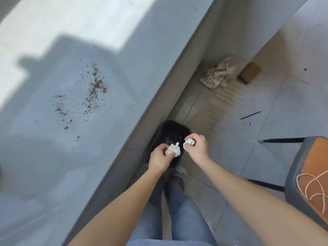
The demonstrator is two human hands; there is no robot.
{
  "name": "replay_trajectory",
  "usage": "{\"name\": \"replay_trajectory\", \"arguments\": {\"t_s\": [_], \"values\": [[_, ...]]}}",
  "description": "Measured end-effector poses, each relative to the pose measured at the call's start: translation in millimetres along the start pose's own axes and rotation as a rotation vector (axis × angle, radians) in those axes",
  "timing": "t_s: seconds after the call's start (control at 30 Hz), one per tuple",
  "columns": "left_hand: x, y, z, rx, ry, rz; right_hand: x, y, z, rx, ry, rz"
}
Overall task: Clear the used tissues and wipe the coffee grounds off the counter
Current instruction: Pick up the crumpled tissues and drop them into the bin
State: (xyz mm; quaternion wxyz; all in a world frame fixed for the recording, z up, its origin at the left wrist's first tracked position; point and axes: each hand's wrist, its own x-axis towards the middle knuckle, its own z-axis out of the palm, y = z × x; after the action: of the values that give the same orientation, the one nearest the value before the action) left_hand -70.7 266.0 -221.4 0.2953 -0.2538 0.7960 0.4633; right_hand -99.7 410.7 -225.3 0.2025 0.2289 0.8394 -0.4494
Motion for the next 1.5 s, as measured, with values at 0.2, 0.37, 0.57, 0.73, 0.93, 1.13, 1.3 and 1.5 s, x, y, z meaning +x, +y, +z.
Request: {"name": "replay_trajectory", "arguments": {"t_s": [0.2,0.37,0.57,0.73,0.93,1.13,1.3,1.5], "values": [[33,-31,15,0.0,-0.046,-0.2,17,29,31,-0.024,-0.139,0.132],[32,-30,15,0.056,-0.098,-0.154,14,34,26,-0.096,-0.193,0.197],[0,10,-3,0.095,-0.069,0.084,2,9,5,-0.038,-0.206,0.138],[-29,50,-34,0.165,0.001,0.319,-8,-51,-20,0.027,-0.07,-0.063],[-61,96,-95,0.239,0.288,0.587,-24,-152,-34,0.068,0.081,-0.52],[-77,97,-178,0.282,0.569,0.586,-34,-238,0,-0.162,-0.039,-0.842],[-76,59,-244,0.402,0.714,0.42,-47,-286,63,-0.323,-0.217,-0.975],[-66,-4,-304,0.371,0.769,0.165,-62,-332,147,-0.571,-0.405,-1.108]]}}
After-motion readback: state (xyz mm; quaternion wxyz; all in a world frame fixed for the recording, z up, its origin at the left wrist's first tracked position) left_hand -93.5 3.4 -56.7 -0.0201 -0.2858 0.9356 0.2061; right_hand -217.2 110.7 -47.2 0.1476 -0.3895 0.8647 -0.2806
